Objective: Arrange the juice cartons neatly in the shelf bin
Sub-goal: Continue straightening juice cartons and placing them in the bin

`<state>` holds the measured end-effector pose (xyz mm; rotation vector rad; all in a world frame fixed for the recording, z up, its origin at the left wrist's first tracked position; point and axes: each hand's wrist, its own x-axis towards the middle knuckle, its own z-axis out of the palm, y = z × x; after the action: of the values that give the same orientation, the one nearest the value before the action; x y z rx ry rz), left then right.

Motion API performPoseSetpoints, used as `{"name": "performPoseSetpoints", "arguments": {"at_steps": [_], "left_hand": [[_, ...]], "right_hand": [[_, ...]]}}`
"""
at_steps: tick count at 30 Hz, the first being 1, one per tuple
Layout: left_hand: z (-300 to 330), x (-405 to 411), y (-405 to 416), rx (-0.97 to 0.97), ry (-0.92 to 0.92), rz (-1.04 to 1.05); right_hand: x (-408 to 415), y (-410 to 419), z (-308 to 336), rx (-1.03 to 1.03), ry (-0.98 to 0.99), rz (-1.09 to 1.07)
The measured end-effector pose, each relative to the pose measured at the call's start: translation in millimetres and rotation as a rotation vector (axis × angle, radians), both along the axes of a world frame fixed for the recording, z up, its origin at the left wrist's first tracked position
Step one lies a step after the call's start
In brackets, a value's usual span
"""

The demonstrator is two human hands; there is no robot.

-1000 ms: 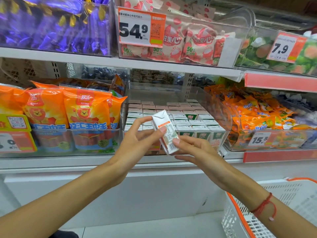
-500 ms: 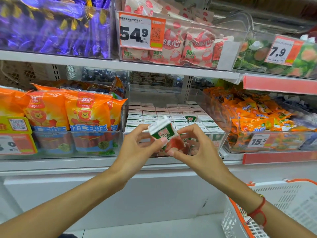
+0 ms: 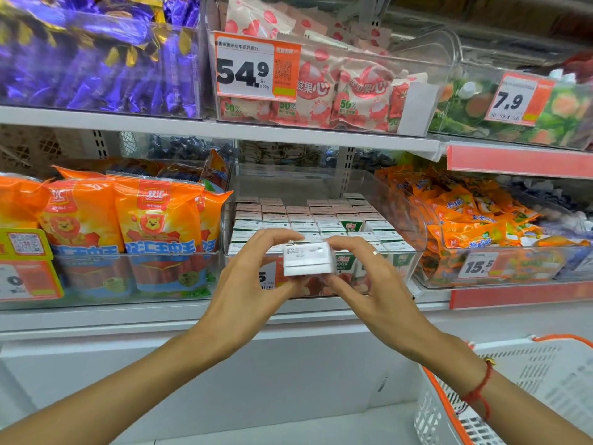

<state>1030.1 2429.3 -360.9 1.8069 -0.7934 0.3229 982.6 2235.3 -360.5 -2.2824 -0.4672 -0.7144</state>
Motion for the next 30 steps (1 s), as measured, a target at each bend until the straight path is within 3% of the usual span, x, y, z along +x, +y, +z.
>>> {"name": "performPoseSetpoints", "arguments": {"at_steps": [8, 12, 16, 19, 23, 30], "left_hand": [[9, 6, -2, -0.020, 0.092, -0.137], [17, 25, -12, -0.132, 0.101, -0.076], [30, 59, -47, -0.204, 0.058, 0.063], [33, 85, -87, -0.206, 0.084, 0.077], [24, 111, -129, -0.098, 0.114, 0.066], [18, 139, -136, 0.275, 0.070, 0.006]], "right_hand": [[15, -8, -1, -0.052, -0.011, -0.049], [34, -40, 0, -0.060, 0.034, -0.252], [52, -72, -9, -0.368, 0.140, -0.452], [57, -79, -14, -0.418, 0.200, -0.479], [59, -84, -19, -0.404, 0.196, -0.478], [59, -87, -24, -0.407, 0.184, -0.473]]}}
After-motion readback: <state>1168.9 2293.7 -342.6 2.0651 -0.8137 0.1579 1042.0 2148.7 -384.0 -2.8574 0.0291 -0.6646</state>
